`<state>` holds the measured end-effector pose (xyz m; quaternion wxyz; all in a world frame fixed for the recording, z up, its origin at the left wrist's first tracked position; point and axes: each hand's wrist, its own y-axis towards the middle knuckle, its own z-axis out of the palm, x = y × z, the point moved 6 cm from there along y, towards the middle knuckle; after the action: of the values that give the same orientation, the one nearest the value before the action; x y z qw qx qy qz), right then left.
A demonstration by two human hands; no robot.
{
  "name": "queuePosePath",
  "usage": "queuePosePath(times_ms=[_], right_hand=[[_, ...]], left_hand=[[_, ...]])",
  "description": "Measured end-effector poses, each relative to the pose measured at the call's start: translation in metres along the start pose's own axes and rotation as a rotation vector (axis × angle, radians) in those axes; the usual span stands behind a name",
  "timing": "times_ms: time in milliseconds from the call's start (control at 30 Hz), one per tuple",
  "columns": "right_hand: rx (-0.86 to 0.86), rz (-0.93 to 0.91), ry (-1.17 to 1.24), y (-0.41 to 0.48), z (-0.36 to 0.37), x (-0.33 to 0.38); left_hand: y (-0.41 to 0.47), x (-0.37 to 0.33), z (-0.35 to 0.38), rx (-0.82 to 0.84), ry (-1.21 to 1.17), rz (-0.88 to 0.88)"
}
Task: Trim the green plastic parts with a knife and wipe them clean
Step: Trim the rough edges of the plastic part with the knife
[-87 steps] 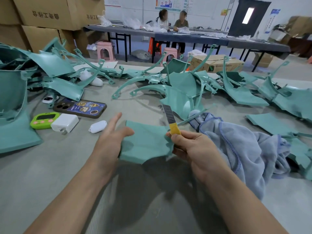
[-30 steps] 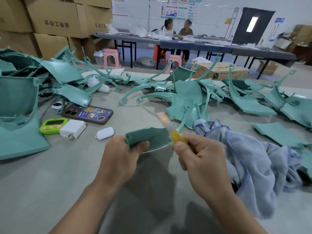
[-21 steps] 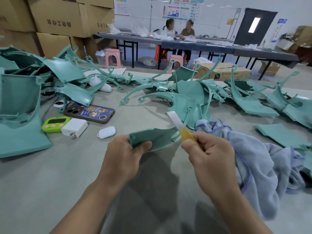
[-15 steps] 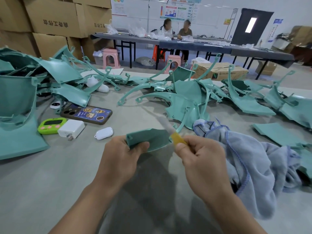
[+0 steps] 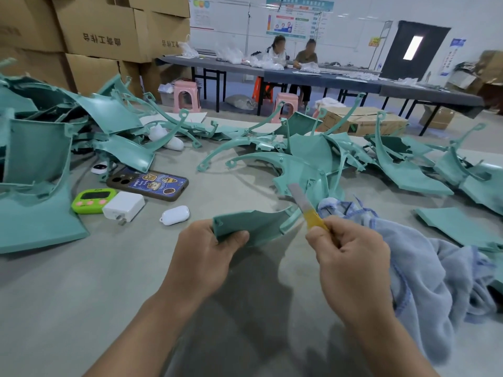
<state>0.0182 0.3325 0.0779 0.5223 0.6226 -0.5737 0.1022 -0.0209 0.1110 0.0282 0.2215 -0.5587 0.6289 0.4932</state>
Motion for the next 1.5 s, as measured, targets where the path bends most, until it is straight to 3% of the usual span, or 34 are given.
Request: queuePosePath(times_ms=[100, 300, 500, 600, 700, 867, 1033, 1200, 1400, 1500], right_hand=[[0.070, -0.094, 0.059, -0.013, 0.008, 0.020], [0.245, -0.247, -0.080, -0.037, 0.030, 0.050], [-0.024, -0.162, -0.177, -0.024, 0.012, 0.034], [0.040, -0.224, -0.142, -0.031, 0.024, 0.038], [0.138, -0.200, -0.192, -0.031, 0.041, 0.032], [0.017, -0.061, -0.211, -0.015, 0.023, 0.011], [0.103, -0.188, -0.105, -0.025, 0.035, 0.030], [0.048, -0.105, -0.141, -0.016, 0.026, 0.016], [0.156, -0.245, -0.091, -0.028, 0.040, 0.043], [0.115, -0.192, -0.157, -0.023, 0.034, 0.041]], left_hand=[[-0.001, 0.003, 0.004, 0.028, -0.009, -0.020], [0.001, 0.004, 0.011, 0.075, 0.054, -0.063], [0.001, 0.002, 0.008, 0.058, -0.058, -0.075], [0.006, 0.005, 0.007, 0.006, -0.023, -0.190], [0.007, 0.002, 0.013, 0.040, -0.038, -0.190], [0.003, 0.001, 0.017, 0.076, -0.093, -0.167], [0.001, 0.001, 0.019, 0.098, -0.172, -0.195], [0.000, -0.002, 0.016, 0.083, -0.135, -0.196], [0.000, -0.003, 0.016, 0.042, -0.090, -0.216], [-0.001, -0.004, 0.015, 0.031, -0.035, -0.184]])
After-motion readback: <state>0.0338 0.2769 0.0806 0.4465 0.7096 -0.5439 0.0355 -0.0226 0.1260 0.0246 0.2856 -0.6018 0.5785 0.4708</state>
